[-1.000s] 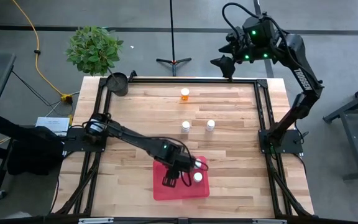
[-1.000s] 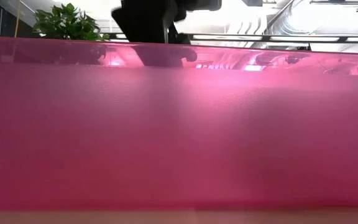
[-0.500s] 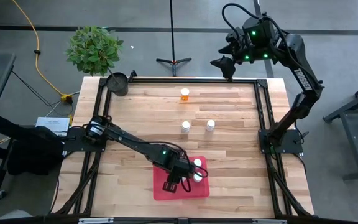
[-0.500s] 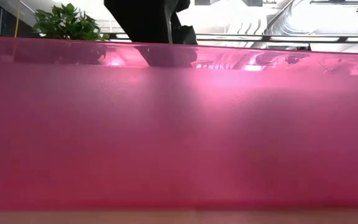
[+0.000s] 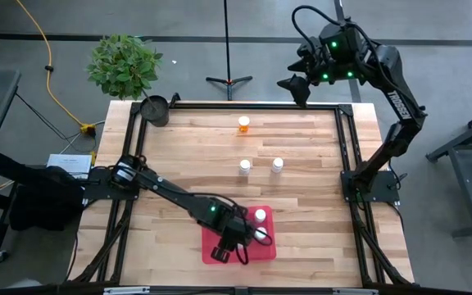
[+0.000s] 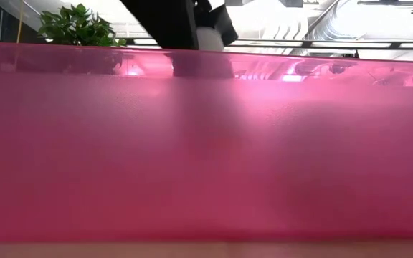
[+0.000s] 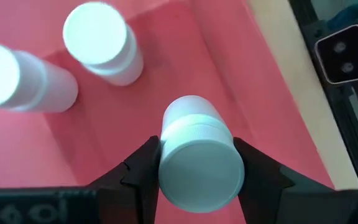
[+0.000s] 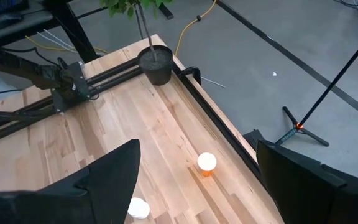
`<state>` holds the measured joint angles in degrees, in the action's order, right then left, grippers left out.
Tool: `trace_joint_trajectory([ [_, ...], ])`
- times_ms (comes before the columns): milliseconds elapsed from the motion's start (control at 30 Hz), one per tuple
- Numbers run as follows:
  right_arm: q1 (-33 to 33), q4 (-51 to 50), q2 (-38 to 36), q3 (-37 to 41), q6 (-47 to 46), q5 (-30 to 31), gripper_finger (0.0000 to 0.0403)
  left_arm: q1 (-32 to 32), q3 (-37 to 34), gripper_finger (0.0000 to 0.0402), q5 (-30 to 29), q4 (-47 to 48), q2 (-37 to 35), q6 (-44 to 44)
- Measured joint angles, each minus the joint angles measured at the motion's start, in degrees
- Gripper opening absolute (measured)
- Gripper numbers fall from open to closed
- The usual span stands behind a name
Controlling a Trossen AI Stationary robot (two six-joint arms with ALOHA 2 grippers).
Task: Pick and place pill bottles into a basket
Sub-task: Put the white medicine bottle into the red container
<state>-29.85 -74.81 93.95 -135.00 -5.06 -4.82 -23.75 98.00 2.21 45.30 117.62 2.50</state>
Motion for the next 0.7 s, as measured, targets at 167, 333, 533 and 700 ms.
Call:
trace_joint_trajectory([
  [167,0.0,0.0,0.0,0.0,-0.1,0.0,0.0312,0.1,0.0,0.0197,0.2,-1.8,0.0,-1.4],
  [333,0.1,-0.1,0.0,0.0,-0.9,-0.9,0.0312,0.1,0.0,0.0197,2.3,-4.3,3.2,-2.6],
  [533,1.6,-0.4,0.0,0.0,-1.0,-1.1,0.0312,0.1,1.0,0.0197,3.4,-5.3,6.2,-2.7],
  [700,2.7,-0.9,0.0,0.0,-0.9,-0.4,0.0312,0.1,4.1,0.0197,-0.9,-3.1,6.7,-5.3],
])
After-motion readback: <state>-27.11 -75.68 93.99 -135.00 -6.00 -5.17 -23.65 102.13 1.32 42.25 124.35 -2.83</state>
